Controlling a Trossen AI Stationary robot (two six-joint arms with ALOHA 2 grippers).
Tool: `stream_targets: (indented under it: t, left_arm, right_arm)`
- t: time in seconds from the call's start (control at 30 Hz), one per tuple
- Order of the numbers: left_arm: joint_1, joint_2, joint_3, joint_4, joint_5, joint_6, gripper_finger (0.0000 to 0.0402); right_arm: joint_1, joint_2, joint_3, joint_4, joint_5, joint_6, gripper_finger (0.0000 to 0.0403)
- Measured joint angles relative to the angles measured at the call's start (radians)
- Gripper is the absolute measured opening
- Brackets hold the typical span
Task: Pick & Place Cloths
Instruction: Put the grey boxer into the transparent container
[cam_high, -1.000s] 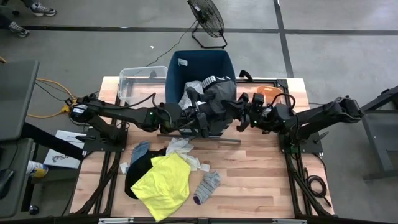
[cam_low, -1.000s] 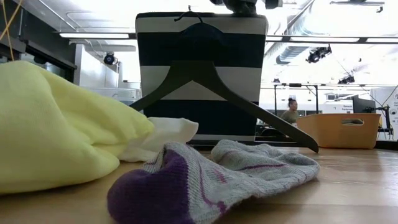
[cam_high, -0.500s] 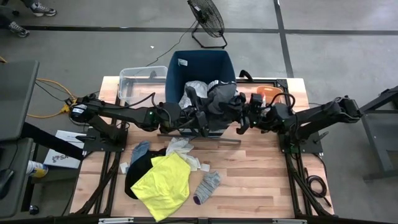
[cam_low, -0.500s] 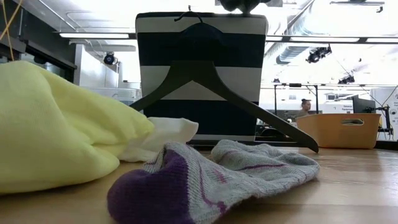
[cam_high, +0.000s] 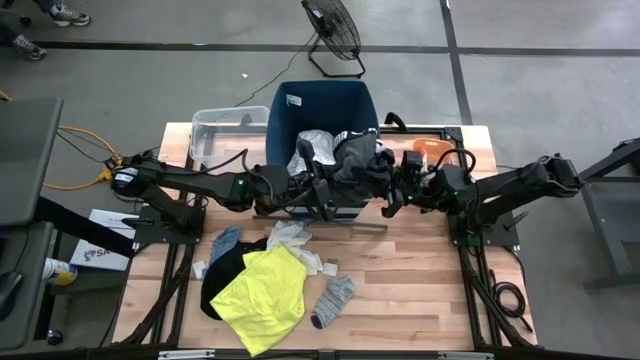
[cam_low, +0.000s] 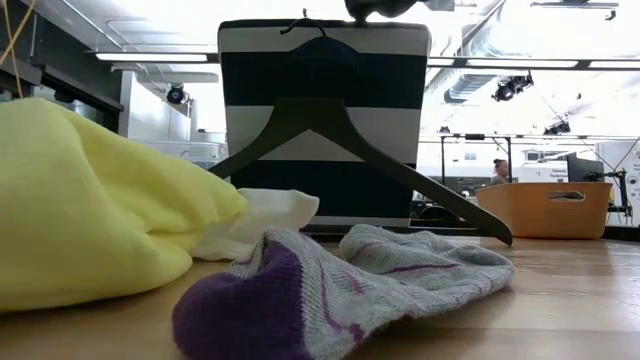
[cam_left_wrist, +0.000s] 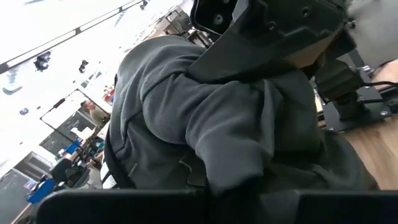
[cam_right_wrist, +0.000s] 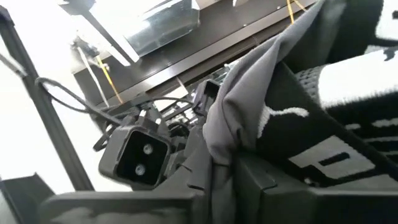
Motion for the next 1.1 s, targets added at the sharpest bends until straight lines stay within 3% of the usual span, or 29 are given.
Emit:
stream_targets:
  t: [0.33, 0.57, 0.8, 1.1]
  left_arm:
    - [0.0, -0.036, -0.002, -0.041, -0.01, 0.0, 0.0015]
    - [0.0, -0.112, -0.001, -0.129, -0.099, 0.0, 0.0015]
    - [0.001, -0.209, 0.001, -0.23, -0.266, 0.0, 0.0015]
    - [0.002, -0.349, -0.001, -0.438, -0.621, -0.029, 0.0015]
  right_arm:
    - [0.001, -0.011, 0.002, -0.027, -0.014, -0.053, 0.018]
    - [0.001, -0.062, 0.002, -0.043, -0.007, -0.156, 0.0272]
    - [0.001, -0.122, 0.001, -0.111, 0.037, -0.206, 0.0293]
    - [0.001, -0.142, 0.0, -0.163, 0.075, -0.207, 0.029]
